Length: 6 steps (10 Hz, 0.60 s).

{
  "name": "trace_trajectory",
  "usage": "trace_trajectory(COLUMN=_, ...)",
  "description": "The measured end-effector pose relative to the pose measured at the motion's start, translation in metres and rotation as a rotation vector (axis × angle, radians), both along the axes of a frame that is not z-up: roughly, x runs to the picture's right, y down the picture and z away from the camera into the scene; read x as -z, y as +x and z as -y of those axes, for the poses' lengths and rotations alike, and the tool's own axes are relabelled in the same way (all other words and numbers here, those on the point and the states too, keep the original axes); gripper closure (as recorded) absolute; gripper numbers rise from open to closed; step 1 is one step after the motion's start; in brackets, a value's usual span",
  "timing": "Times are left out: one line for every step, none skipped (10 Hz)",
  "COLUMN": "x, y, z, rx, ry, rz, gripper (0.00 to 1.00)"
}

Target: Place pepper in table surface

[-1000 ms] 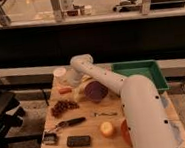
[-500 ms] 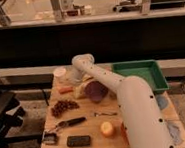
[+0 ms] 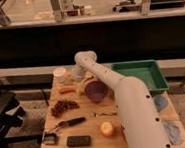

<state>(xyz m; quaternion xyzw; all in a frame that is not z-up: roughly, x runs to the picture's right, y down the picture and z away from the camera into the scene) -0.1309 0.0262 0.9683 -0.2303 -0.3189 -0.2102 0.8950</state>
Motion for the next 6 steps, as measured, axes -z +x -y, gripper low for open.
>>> trace_trajectory(x=-0.001, y=0.0, z=-0.001, rx=0.011, ry=-0.006, rz=0.0, gripper=0.26)
trace_trajectory(x=0.0, y=-0.001, z=-0.004, rx=0.027, ry=-0.013, rz=0.001, gripper=0.26)
trace_trajectory(x=0.001, y=-0.004, z=-0.008, rx=0.048, ry=-0.02, rz=0.002, gripper=0.26)
trace_trajectory(x=0.003, y=-0.008, z=-0.011, rx=0.069, ry=-0.023, rz=0.007, gripper=0.26)
trace_trajectory(x=0.004, y=-0.01, z=-0.015, rx=0.087, ry=-0.029, rz=0.007, gripper=0.26)
trace_trajectory(x=0.004, y=-0.013, z=-0.017, rx=0.105, ry=-0.033, rz=0.01, gripper=0.26)
